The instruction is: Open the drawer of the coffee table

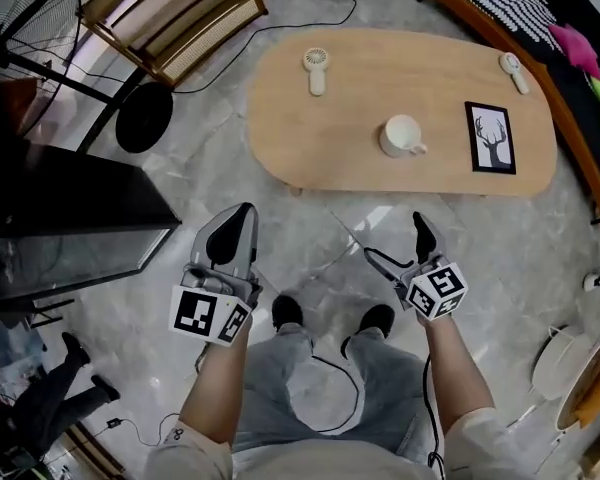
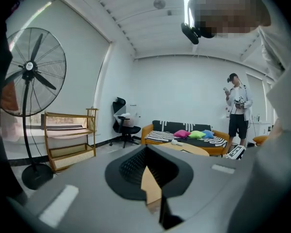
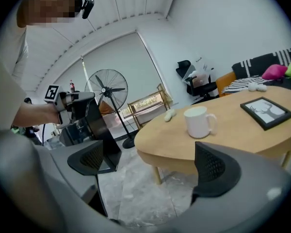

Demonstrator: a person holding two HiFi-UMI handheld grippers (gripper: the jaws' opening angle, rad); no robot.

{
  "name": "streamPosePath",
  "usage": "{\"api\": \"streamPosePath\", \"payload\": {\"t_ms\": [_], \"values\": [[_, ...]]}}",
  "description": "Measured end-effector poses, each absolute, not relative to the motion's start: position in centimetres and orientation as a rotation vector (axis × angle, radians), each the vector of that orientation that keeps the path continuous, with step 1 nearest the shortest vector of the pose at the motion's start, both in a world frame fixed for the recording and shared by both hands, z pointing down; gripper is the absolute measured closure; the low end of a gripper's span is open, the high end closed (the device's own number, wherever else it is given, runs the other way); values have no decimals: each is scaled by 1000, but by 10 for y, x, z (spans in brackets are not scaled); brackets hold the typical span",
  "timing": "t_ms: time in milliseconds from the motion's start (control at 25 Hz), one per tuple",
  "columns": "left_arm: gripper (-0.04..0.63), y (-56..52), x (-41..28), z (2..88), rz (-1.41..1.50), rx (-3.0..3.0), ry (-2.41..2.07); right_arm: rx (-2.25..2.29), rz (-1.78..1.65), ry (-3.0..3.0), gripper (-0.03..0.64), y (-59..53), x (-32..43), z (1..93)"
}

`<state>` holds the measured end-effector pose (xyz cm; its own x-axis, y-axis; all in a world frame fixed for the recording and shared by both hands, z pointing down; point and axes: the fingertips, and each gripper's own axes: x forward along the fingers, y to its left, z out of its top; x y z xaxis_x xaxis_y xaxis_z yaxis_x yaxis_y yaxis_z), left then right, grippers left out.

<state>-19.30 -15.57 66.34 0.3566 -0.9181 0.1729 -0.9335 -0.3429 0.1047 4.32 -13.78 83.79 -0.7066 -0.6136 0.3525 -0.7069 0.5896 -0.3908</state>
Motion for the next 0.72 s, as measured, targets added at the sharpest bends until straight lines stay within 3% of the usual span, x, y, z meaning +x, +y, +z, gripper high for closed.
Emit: {"api": "streamPosePath", "payload": {"t_ms": [200, 280, 440, 720], "values": [[597, -169, -182, 719, 99, 2485, -1661, 1122, 819, -2659, 37, -160, 36, 912], [597, -172, -181, 736, 92, 2508, -1659, 1204, 1137, -2744, 45, -174, 43, 932], [597, -176, -183, 766, 93, 2542, -1654, 1359, 1816, -2921, 143, -200, 61, 966], [597, -181, -180, 804, 127, 2577, -1617, 1362, 1976, -2961, 144, -218, 53, 1034]]}}
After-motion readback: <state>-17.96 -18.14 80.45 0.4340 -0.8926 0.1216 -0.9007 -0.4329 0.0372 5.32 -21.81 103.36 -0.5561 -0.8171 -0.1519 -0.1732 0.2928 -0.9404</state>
